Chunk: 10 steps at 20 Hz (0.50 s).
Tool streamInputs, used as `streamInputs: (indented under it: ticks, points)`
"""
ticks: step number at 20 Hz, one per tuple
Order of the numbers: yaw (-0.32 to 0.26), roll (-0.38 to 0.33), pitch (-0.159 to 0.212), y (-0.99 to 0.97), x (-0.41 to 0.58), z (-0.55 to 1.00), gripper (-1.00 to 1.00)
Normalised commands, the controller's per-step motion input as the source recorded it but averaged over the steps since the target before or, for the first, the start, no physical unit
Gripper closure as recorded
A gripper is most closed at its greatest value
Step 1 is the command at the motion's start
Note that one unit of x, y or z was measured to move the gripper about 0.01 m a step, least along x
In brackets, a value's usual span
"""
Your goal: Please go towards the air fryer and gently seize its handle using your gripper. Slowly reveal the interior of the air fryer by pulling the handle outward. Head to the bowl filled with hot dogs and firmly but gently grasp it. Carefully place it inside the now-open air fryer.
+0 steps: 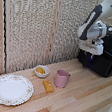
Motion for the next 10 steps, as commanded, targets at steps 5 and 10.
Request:
streamInputs:
  ticks: [5, 10]
  points:
    - [-0.115, 0.011, -0.087, 0.29, -0.511, 1.00, 1.00]
    - [-0.004, -0.014, -0.076, 0.14, -0.486, 0.36, 1.00]
